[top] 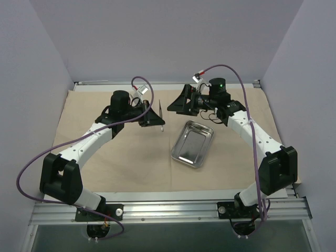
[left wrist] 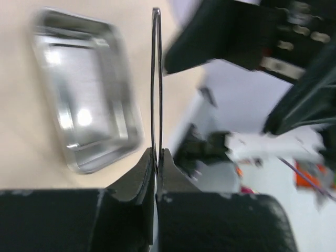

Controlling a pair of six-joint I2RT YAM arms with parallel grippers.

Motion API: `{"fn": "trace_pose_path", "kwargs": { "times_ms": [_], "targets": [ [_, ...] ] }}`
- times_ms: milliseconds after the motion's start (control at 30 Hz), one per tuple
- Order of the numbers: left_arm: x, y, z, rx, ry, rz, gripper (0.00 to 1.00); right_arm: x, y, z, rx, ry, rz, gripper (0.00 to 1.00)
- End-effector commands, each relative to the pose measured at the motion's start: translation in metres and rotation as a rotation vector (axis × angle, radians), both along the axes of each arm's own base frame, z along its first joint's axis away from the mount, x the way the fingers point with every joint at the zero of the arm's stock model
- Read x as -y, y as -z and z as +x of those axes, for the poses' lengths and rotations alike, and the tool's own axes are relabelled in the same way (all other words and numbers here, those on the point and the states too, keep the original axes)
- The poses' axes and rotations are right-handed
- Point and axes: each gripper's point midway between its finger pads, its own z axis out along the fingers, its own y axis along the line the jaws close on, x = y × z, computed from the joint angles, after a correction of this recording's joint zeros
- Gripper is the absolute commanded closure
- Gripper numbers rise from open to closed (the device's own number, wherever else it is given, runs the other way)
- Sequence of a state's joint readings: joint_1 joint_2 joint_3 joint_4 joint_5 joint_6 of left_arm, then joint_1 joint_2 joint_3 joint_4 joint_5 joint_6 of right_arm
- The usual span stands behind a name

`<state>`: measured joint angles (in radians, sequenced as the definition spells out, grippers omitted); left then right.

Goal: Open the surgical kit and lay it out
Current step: Place the medical item in the surgical kit.

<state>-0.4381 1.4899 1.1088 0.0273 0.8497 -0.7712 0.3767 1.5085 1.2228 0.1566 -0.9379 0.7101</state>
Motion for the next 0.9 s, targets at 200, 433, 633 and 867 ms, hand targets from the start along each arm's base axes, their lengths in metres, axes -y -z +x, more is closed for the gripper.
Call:
{"fn": "trace_pose_path", "kwargs": {
  "times_ms": [200,433,633,867],
  "targets": [
    [-0.214,0.093,0.062,-0.207,-0.75,0.709,0.98,0.103,0.099,0.046,-0.189,0.439,-0.664,0.03],
    [-0.308,0.159,0.096,-0.388,-0.89,0.926,0.98,0.101,0.118,0.037,-0.254,0.402,-0.657,0.03],
    [-0.328,0.187,0.136,-0.448,-0.921,0.953,0.98,0.108,0.133,0.036,-0.279,0.373,-0.701,0.03],
    [-0.336,0.201,0.169,-0.479,-0.934,0.959,0.98,0.124,0.142,0.043,-0.313,0.391,-0.699,0.03]
  ]
}}
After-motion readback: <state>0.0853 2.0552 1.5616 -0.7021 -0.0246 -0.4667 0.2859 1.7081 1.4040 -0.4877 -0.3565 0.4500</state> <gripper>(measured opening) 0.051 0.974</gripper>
